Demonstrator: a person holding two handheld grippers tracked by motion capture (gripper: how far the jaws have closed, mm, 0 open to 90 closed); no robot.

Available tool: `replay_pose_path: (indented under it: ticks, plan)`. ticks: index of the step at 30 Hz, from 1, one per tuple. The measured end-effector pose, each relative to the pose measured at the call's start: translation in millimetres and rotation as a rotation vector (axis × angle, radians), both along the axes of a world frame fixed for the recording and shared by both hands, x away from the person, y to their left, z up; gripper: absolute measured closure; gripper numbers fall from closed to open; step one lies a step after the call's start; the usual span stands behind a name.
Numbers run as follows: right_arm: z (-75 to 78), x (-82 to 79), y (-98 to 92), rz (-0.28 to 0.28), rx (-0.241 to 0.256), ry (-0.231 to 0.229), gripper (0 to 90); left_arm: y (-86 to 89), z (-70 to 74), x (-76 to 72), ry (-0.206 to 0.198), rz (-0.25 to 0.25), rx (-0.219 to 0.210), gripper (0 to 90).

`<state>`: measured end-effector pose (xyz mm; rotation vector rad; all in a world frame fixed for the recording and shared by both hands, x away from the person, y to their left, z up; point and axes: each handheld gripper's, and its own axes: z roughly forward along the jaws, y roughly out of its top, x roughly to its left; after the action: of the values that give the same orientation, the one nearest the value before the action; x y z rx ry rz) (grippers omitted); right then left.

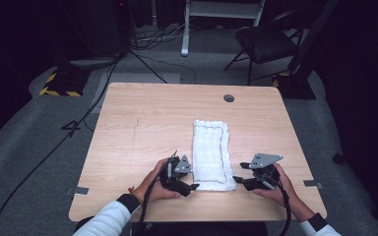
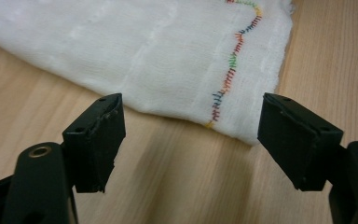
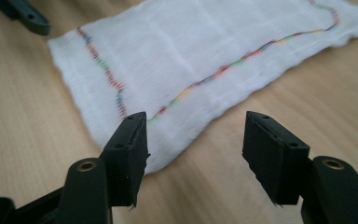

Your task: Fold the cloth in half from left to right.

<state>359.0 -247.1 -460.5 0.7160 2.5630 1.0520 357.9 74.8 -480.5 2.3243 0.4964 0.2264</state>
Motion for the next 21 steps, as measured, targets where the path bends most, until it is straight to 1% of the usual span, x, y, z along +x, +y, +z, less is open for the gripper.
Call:
replay_pose_path:
  ticks: [1,2,3,4,5,6,7,8,9,10,11,12,13,14,15,16,17,18,19,20,21]
  plan:
    - [2.4,4.1,-2.2,-0.015,0.009,-0.006,40.8,2.7,2.4,3.9,-0.012,0.025,0.004,22.8]
    - [5.1,9.8,-4.6,-0.034,0.019,-0.015,40.8,4.2,3.9,7.2,-0.008,0.037,-0.003,22.4]
    - [6.6,13.5,-5.8,-0.044,0.023,-0.018,40.7,5.7,5.9,11.7,-0.005,0.056,-0.021,22.1]
    - [8.5,18.6,-7.1,-0.054,0.025,-0.029,40.8,6.4,8.1,16.4,-0.014,0.07,-0.022,22.1]
    - [10.1,24.1,-7.9,-0.068,0.024,-0.04,40.7,5.8,9.9,20.8,-0.045,0.077,-0.005,21.9]
    - [11.5,29.9,-8.4,-0.081,0.026,-0.042,40.7,4.9,11.6,25.8,-0.08,0.081,0.03,21.5]
    - [12.8,35.8,-8.6,-0.091,0.027,-0.048,40.9,4.1,12.7,32.2,-0.092,0.096,0.036,21.2]
    - [12.8,35.8,-8.6,-0.091,0.027,-0.048,40.9,4.1,12.7,32.2,-0.092,0.096,0.036,21.3]
    - [13.9,41.7,-8.0,-0.099,0.019,-0.062,41.3,3.6,14.2,41.0,-0.08,0.109,0.026,21.3]
    - [16.3,55.9,-5.9,-0.118,0.022,-0.079,42.0,1.7,16.3,52.4,-0.086,0.132,0.02,21.2]
    - [16.3,55.9,-5.9,-0.118,0.022,-0.079,42.0,1.7,16.3,52.4,-0.086,0.132,0.02,21.2]
    - [18.3,68.4,-3.6,-0.133,0.05,-0.068,42.0,0.4,18.3,61.0,-0.078,0.143,0.01,21.1]
    - [18.3,68.4,-3.6,-0.133,0.05,-0.068,42.0,-0.5,19.6,65.9,-0.072,0.151,-0.004,21.1]
    - [18.6,73.2,-2.1,-0.137,0.051,-0.066,41.8,-2.3,22.0,73.4,-0.065,0.164,-0.022,21.0]
    - [18.7,80.7,1.1,-0.147,0.043,-0.074,42.1,-3.6,23.1,77.7,-0.066,0.169,-0.032,21.1]
    - [17.9,92.7,7.4,-0.152,0.028,-0.086,42.2,-8.2,26.1,89.5,-0.07,0.179,-0.037,21.1]
    - [17.9,92.7,7.4,-0.152,0.028,-0.086,42.2,-8.2,26.1,89.5,-0.07,0.179,-0.037,21.1]
    - [17.7,97.2,9.8,-0.156,0.025,-0.084,42.4,-11.7,27.1,96.7,-0.075,0.19,-0.035,21.1]
    - [16.1,110.9,16.4,-0.16,0.029,-0.073,42.7,-13.2,27.5,103.5,-0.072,0.198,-0.049,21.1]
    - [15.1,115.2,18.9,-0.162,0.022,-0.074,42.8,-15.9,27.0,116.3,-0.051,0.225,-0.067,21.1]
    - [15.1,115.2,18.9,-0.162,0.022,-0.074,42.8,-15.9,27.0,116.3,-0.051,0.225,-0.067,21.1]
